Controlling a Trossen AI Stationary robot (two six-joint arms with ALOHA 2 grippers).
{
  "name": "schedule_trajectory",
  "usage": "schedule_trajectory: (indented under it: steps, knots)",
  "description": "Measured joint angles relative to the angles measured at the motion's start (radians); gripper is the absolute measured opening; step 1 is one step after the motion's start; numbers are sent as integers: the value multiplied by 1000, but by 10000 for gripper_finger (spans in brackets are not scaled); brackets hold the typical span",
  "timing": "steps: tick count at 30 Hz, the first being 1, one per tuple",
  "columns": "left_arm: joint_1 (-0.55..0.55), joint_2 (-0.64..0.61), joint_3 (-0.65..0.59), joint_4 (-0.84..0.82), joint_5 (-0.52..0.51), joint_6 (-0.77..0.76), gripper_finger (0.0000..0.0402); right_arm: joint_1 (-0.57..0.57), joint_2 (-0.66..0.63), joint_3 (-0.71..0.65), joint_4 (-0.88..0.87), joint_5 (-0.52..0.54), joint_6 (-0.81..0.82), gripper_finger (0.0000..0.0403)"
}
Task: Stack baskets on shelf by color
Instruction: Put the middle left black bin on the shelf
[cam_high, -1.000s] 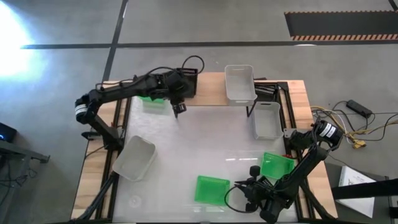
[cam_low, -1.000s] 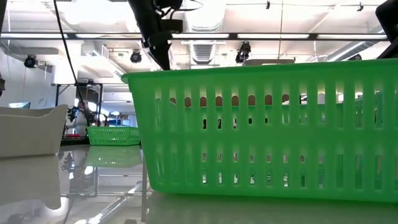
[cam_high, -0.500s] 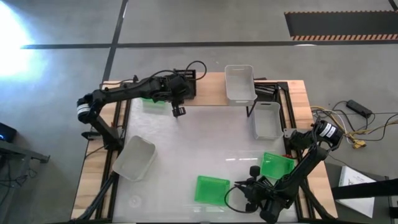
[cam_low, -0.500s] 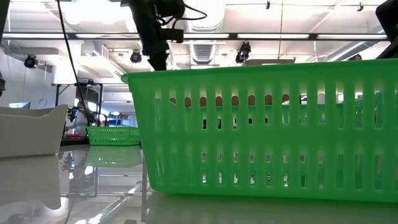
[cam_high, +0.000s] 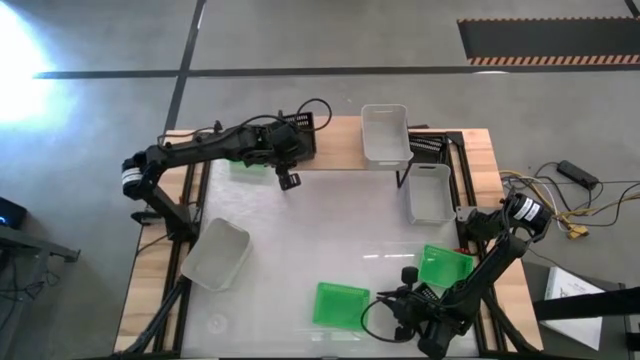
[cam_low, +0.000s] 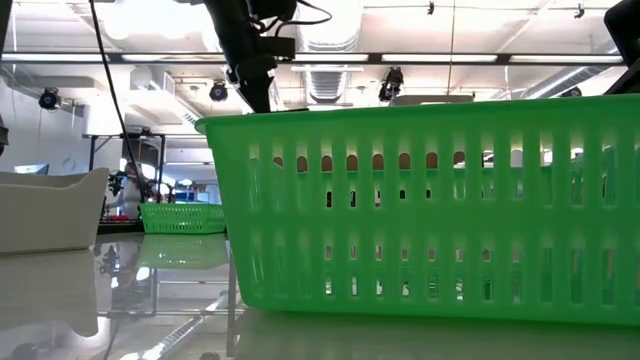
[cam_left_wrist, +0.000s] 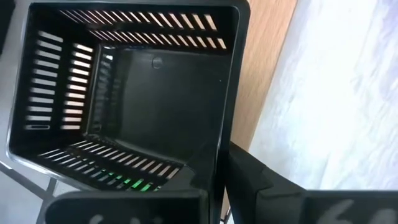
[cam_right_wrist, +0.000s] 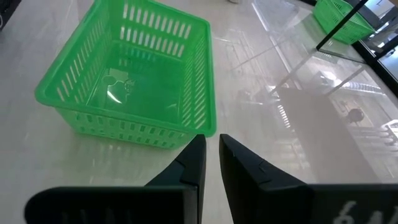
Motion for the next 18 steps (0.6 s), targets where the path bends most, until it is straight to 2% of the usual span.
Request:
schedule_trajectory:
  steps: [9,18]
  knots:
    - [1,-1,0,-3,1,-20,12,0,0,0,2,0,-3,38]
    - [1,-5,20,-113,17,-56,89,0,0,0,3,0,-7,38]
